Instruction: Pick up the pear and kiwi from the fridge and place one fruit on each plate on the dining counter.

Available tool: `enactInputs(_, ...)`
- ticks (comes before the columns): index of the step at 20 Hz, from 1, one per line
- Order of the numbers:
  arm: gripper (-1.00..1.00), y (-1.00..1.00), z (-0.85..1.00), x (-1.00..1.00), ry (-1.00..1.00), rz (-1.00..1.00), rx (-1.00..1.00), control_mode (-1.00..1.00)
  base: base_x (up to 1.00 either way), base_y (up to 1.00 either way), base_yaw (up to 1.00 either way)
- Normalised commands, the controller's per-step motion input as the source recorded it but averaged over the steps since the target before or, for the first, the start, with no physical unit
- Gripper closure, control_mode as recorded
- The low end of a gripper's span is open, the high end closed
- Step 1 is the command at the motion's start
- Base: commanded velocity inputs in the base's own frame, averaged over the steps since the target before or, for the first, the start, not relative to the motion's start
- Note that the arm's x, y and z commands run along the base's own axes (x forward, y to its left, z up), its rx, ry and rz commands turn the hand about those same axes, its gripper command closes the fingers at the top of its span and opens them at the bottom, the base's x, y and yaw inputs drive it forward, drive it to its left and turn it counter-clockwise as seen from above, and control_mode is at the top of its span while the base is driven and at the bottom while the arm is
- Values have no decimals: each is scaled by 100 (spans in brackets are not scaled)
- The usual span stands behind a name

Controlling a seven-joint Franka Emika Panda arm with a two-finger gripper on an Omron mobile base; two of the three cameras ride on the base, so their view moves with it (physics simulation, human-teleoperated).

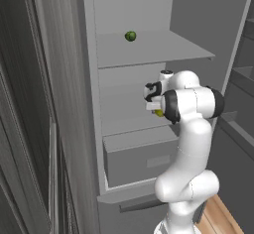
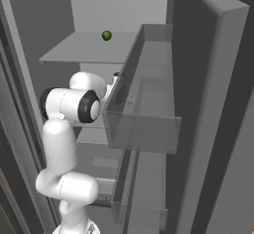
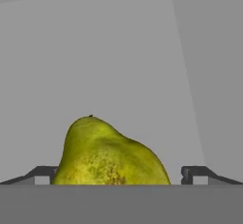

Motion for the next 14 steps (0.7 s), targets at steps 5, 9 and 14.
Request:
enactInputs(5,100,0,-30,0,10,0,1,-100,0,0,0)
enactInputs(9,100,0,-11,0,2,0,0,-100,0,0,0)
enactInputs(14,100,0,0,0,-1,0,0,-100,0,0,0)
